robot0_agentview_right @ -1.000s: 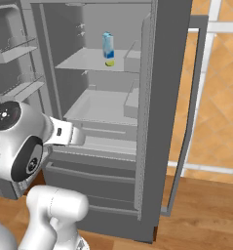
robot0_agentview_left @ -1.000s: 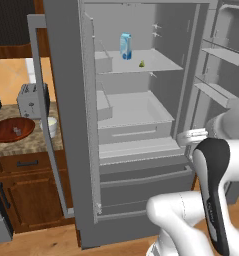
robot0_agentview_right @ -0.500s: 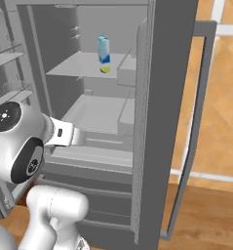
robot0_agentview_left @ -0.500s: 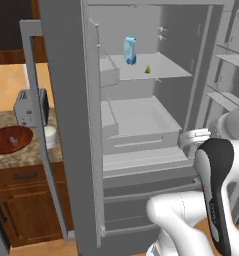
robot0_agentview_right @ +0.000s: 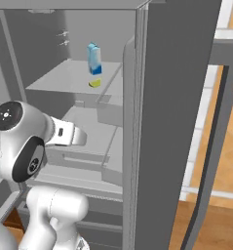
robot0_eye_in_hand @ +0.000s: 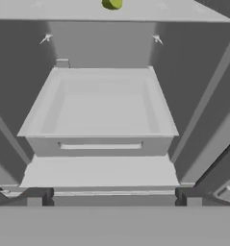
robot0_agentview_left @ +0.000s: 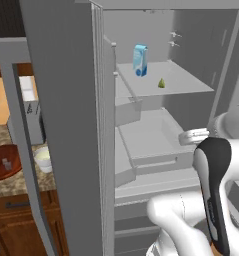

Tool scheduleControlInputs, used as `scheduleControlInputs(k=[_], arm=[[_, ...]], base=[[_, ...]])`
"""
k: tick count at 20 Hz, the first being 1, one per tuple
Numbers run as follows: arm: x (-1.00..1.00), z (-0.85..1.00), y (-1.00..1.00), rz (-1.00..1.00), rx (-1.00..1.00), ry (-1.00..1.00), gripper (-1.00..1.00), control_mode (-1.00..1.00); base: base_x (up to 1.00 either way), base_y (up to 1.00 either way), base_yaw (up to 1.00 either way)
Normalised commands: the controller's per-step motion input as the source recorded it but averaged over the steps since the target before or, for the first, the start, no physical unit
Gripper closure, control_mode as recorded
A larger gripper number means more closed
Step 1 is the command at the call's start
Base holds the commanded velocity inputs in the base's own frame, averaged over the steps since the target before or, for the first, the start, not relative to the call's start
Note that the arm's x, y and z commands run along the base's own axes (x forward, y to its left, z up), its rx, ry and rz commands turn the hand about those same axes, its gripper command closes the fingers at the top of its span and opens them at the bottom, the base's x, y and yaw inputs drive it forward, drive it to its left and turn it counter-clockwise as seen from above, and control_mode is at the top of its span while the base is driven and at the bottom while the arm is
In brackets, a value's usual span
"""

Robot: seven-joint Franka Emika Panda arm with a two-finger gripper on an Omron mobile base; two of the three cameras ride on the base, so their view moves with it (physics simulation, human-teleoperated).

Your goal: Grab a lemon wedge from the fridge and one ice cube from the ice bowl, and put them in the glass of lemonade.

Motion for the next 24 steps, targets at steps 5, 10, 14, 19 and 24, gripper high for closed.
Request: scheduleControlInputs(k=[5,10,14,19,24], arm=[[0.00,0.00,0.00,0.00,0.00,0.00,-1.00,1.00],[0.04,0.11,0.01,-0.01,0.00,-0.01,-1.00,-1.00],[0.00,0.32,0.14,0.00,0.00,-0.10,-1.00,-1.00],[0.02,0.33,0.04,-0.04,0.01,-0.09,-1.00,-1.00],[0.17,0.43,0.00,-0.07,0.06,0.00,-1.00,-1.00]], base=[[0.57,0.14,-0.03],[0.00,0.00,0.00],[0.00,0.00,0.00],[0.00,0.00,0.00],[0.00,0.00,0.00]])
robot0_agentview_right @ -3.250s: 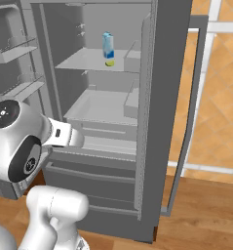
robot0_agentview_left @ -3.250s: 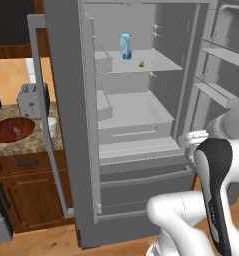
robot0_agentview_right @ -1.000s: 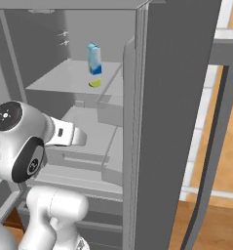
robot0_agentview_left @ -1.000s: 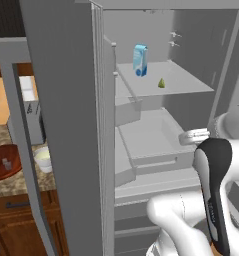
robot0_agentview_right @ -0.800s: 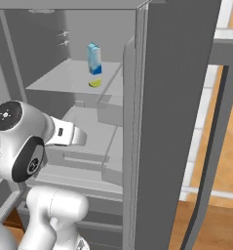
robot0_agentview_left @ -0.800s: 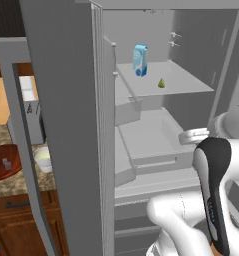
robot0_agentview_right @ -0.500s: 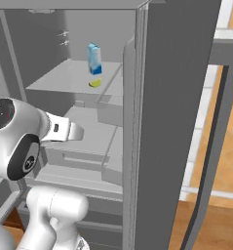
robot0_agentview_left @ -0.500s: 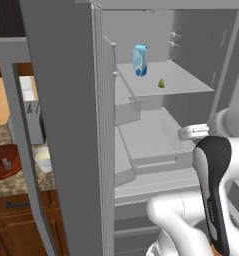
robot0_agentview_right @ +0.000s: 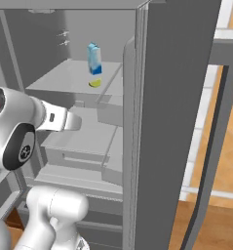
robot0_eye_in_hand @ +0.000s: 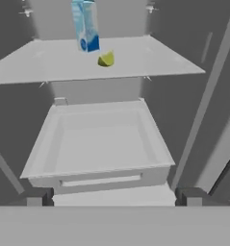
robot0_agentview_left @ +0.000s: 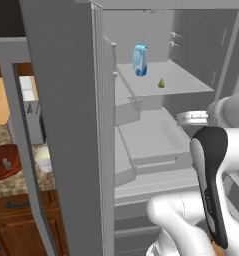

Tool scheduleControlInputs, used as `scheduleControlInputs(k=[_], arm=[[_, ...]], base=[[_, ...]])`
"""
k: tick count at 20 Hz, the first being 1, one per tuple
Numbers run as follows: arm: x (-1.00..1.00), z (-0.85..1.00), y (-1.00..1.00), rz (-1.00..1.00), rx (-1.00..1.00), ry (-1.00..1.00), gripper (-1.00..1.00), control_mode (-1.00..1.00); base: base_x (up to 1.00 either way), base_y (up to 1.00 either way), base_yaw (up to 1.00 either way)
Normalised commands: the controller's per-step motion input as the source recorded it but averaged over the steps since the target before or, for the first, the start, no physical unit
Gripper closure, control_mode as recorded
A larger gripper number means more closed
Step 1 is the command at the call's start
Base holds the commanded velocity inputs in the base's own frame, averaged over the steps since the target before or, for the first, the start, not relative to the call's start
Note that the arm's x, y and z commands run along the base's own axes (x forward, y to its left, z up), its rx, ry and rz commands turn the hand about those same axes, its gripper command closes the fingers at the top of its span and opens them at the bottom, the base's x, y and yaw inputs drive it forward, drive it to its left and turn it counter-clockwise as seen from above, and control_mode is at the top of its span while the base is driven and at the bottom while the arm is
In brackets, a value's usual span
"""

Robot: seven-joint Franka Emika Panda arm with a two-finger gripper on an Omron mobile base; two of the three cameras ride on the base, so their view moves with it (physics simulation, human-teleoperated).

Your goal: Grab a lemon wedge from the fridge and one ice cube from the ice bowl, and put them in the glass of lemonade.

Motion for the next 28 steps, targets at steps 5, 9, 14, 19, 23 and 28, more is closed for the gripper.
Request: scheduleControlInputs(k=[5,9,14,19,23,28], arm=[[0.26,0.44,0.00,-0.05,0.07,0.00,-1.00,-1.00],[0.36,0.10,0.00,-0.01,0.04,0.00,-1.00,-1.00],[0.47,0.02,0.00,-0.01,0.01,0.01,-1.00,-1.00],[0.47,0.00,0.00,-0.05,0.00,0.01,-1.00,-1.00],[0.42,0.00,0.00,-0.05,0.00,0.00,-1.00,-1.00],[0.41,0.00,0.00,-0.03,0.04,0.11,-1.00,-1.00]], base=[[0.00,0.00,0.00],[0.00,0.00,0.00],[0.00,0.00,0.00],[0.00,0.00,0.00],[0.00,0.00,0.00],[0.00,0.00,0.00]])
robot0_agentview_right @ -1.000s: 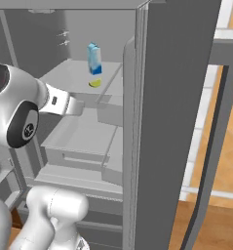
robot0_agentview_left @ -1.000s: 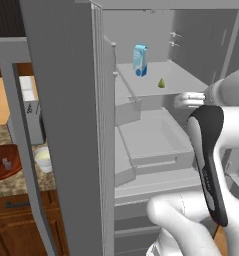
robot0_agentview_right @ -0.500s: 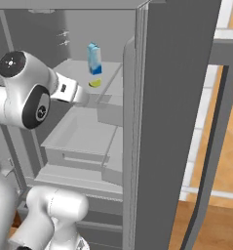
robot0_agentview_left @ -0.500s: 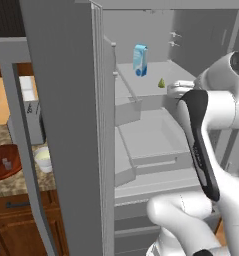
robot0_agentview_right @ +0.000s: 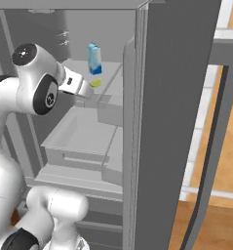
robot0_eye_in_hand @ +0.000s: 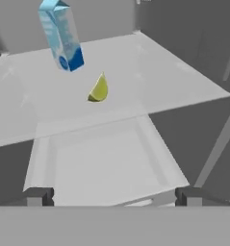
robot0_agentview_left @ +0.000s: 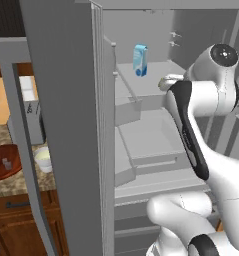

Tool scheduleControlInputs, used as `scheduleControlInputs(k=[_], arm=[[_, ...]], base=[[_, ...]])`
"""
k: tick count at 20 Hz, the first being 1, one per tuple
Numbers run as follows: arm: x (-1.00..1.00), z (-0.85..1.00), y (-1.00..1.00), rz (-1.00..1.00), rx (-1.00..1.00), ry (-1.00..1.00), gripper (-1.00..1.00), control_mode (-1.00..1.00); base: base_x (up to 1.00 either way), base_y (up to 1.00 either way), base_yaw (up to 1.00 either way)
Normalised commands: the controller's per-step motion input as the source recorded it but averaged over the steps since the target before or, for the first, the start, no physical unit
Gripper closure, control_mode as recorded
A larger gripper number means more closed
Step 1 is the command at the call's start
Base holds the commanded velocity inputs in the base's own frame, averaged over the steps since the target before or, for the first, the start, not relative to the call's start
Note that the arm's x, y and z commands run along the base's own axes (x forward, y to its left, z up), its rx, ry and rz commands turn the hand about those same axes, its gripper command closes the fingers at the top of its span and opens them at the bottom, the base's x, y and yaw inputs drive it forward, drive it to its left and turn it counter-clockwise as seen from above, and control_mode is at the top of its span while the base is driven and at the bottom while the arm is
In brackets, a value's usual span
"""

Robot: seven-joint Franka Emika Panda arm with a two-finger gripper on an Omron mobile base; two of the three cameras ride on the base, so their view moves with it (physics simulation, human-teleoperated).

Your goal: Grab a lemon wedge from the fridge and one ice cube from the ice bowl, and put them in the glass of lemonade.

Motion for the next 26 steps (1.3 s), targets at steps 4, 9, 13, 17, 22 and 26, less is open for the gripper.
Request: scheduleControlInputs(k=[4,9,13,17,22,26], arm=[[0.41,0.00,0.00,0.00,0.04,0.11,-1.00,-1.00],[0.40,0.00,0.00,0.00,0.02,0.01,-1.00,-1.00],[0.38,-0.04,0.00,0.00,0.01,0.00,-1.00,-1.00],[0.38,-0.17,0.00,0.00,0.00,0.00,-1.00,-1.00],[0.38,-0.09,0.00,0.00,0.00,0.00,-1.00,-1.00],[0.29,-0.11,0.00,0.00,0.00,0.00,-1.00,-1.00]], base=[[0.00,0.00,0.00],[0.00,0.00,0.00],[0.00,0.00,0.00],[0.00,0.00,0.00],[0.00,0.00,0.00],[0.00,0.00,0.00]])
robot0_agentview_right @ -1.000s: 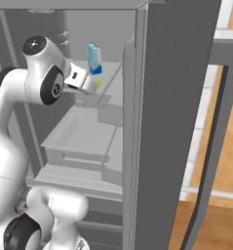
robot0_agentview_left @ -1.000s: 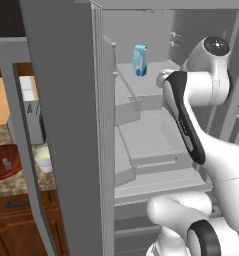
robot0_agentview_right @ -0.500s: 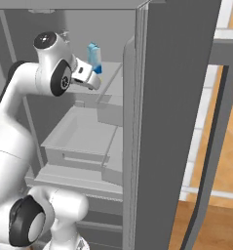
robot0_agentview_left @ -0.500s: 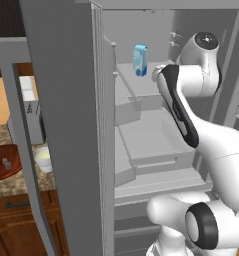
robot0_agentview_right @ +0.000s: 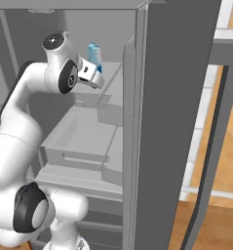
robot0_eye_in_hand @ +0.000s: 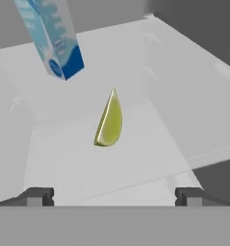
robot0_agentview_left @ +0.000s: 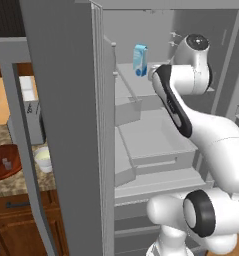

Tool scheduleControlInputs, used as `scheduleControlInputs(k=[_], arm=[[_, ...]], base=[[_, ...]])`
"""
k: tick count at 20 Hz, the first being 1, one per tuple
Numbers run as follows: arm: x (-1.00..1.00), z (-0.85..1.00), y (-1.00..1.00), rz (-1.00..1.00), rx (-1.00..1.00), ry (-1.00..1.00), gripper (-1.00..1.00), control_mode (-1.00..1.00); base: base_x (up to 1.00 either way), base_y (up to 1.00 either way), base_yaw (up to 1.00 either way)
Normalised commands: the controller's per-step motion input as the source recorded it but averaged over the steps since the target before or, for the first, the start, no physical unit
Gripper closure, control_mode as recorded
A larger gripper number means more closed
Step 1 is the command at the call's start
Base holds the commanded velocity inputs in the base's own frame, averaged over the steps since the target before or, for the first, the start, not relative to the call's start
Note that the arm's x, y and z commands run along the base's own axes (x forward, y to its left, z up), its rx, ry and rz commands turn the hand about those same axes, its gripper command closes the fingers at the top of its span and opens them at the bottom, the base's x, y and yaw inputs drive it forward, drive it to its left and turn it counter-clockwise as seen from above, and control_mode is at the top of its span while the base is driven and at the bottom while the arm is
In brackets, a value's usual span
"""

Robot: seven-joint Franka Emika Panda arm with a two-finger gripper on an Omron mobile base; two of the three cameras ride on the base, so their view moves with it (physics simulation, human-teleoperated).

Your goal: Grab a lemon wedge from the fridge and one ice cube from the ice bowl, and put them in the glass of lemonade.

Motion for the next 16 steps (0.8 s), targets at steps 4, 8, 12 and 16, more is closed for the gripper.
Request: scheduleControlInputs(k=[4,8,12,16], arm=[[0.13,-0.23,-0.06,-0.03,0.00,0.02,-1.00,-1.00],[0.32,-0.17,-0.02,-0.02,0.00,0.00,-1.00,-1.00],[0.45,-0.14,0.00,-0.01,0.00,0.00,-1.00,-1.00],[0.42,-0.03,0.00,-0.01,0.00,0.00,-1.00,-1.00]], base=[[0.00,0.00,0.00],[0.00,0.00,0.00],[0.00,0.00,0.00],[0.00,0.00,0.00]])
